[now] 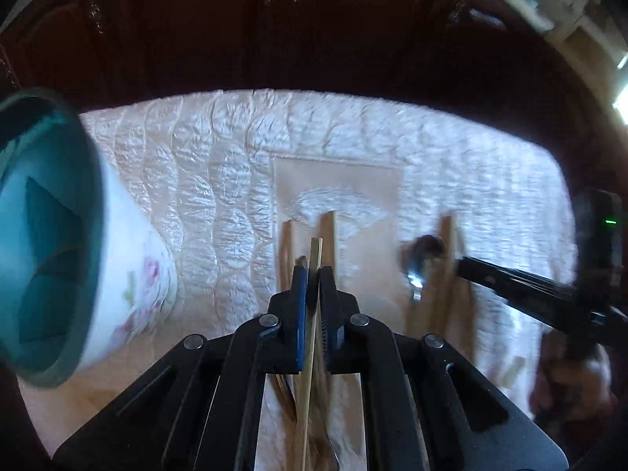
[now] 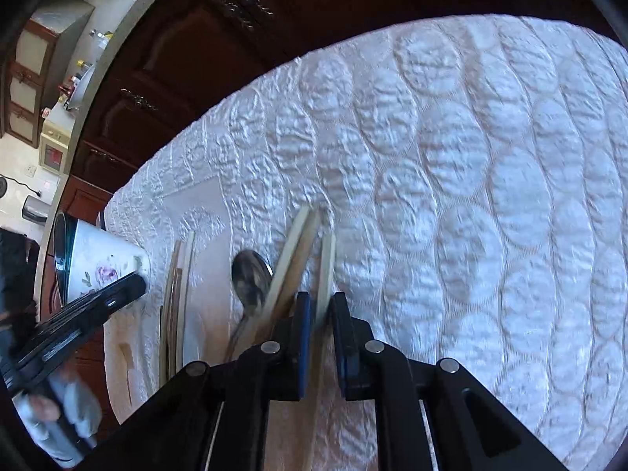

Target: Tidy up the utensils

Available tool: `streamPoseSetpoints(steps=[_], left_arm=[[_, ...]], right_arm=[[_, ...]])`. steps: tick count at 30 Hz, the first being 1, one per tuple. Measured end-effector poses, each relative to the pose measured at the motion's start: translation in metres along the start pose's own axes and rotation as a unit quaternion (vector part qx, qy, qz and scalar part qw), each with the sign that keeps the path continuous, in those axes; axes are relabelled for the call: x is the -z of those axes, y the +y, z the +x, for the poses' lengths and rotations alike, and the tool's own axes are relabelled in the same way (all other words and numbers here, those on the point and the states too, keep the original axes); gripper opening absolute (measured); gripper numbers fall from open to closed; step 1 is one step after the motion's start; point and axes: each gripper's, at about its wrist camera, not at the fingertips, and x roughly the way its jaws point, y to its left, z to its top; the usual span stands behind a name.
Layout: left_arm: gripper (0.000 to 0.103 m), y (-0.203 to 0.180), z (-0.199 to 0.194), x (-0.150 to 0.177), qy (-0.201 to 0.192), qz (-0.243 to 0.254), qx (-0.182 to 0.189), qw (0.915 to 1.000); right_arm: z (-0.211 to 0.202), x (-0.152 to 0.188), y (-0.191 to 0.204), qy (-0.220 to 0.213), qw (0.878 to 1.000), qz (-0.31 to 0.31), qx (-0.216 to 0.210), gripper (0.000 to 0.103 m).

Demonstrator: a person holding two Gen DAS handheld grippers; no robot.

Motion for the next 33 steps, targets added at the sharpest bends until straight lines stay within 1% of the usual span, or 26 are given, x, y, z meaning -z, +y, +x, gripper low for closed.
streamPoseSetpoints(steps=[1, 3, 5, 6, 10, 12, 15, 18, 21, 22, 24, 27, 30, 33], left_arm=[[0.005, 0.002, -0.008, 0.001, -0.003, -0.002, 0.008, 1.0], [0.005, 0.007, -0.03, 0.008, -0.015, 0.0, 0.028, 0.9995], [0.005, 0.014, -0.051, 0.015, -0.025, -0.003, 0.044, 0.9987], [0.005, 0.017, -0.064, 0.019, -0.031, -0.006, 0.06, 0.9977], [0.005, 0.029, -0.113, 0.039, -0.067, -0.004, 0.079, 0.9947], [0.005, 0.033, -0.136, 0.047, -0.086, -0.007, 0.085, 0.9926], [0.005, 0.046, -0.172, 0.054, -0.111, -0.016, 0.096, 0.989], [0.005, 0.061, -0.214, 0.05, -0.138, -0.022, 0.11, 0.9842], [0.005, 0.072, -0.247, 0.045, -0.169, -0.025, 0.095, 0.9807], [0.005, 0.075, -0.259, 0.04, -0.182, -0.025, 0.084, 0.9793], [0.005, 0.083, -0.276, 0.032, -0.205, -0.027, 0.066, 0.9761], [0.005, 0.099, -0.299, 0.018, -0.24, -0.03, 0.035, 0.9697], [0.005, 0.111, -0.3, 0.003, -0.256, -0.034, 0.009, 0.9661], [0.005, 0.12, -0.286, -0.007, -0.255, -0.034, -0.019, 0.9662]], right_arm=[[-0.001, -0.001, 0.001, 0.0, 1.0, -0.004, 0.003, 0.007], [-0.011, 0.002, 0.007, -0.005, 1.0, -0.014, -0.001, 0.006], [-0.029, 0.006, 0.018, -0.019, 0.999, -0.033, -0.005, 0.006], [-0.041, 0.009, 0.024, -0.028, 0.999, -0.039, -0.011, 0.006], [-0.089, 0.019, 0.055, -0.06, 0.994, -0.065, -0.059, 0.006], [-0.108, 0.02, 0.073, -0.073, 0.991, -0.083, -0.076, 0.006], [-0.135, 0.018, 0.103, -0.095, 0.984, -0.111, -0.099, 0.006], [-0.16, 0.01, 0.137, -0.121, 0.976, -0.13, -0.128, 0.006], [-0.183, -0.002, 0.177, -0.172, 0.963, -0.151, -0.142, 0.006], [-0.187, -0.007, 0.192, -0.19, 0.958, -0.153, -0.149, 0.006], [-0.188, -0.015, 0.22, -0.213, 0.951, -0.16, -0.158, 0.006], [-0.182, -0.032, 0.263, -0.259, 0.937, -0.172, -0.161, 0.006], [-0.168, -0.049, 0.295, -0.291, 0.926, -0.17, -0.169, 0.006], [-0.144, -0.063, 0.327, -0.324, 0.916, -0.186, -0.148, 0.006]])
